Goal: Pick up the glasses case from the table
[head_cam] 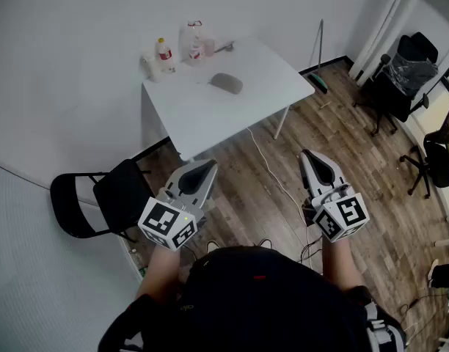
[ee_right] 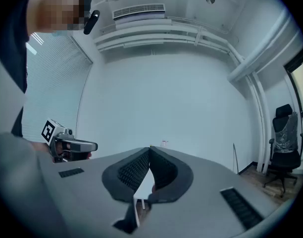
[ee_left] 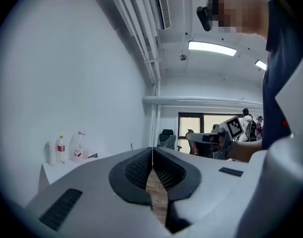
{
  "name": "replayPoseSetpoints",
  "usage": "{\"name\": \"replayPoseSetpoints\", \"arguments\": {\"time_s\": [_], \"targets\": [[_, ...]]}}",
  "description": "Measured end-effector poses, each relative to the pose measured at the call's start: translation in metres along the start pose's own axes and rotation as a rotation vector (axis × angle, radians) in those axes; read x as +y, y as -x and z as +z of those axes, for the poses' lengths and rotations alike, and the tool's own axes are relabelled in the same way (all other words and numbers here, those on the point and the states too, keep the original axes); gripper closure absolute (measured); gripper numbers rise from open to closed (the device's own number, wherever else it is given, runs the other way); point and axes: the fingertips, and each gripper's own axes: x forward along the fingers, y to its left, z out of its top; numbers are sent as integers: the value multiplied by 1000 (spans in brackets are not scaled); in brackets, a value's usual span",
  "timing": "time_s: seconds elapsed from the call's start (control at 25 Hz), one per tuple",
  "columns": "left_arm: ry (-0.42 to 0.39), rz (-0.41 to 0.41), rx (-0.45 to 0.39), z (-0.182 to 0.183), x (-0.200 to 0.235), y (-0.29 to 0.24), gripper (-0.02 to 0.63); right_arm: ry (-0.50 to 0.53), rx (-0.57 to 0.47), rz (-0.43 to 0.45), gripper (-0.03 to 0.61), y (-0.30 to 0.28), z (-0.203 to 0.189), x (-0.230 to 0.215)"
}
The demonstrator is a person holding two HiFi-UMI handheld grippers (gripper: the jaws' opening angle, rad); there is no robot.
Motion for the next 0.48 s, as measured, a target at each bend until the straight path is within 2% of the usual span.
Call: {"name": "replayPoseSetpoints", "arguments": {"time_s": [0.48], "targets": [[-18,13,-11,5,7,-1,590,18,9,18,557,-8,0,-1]]}}
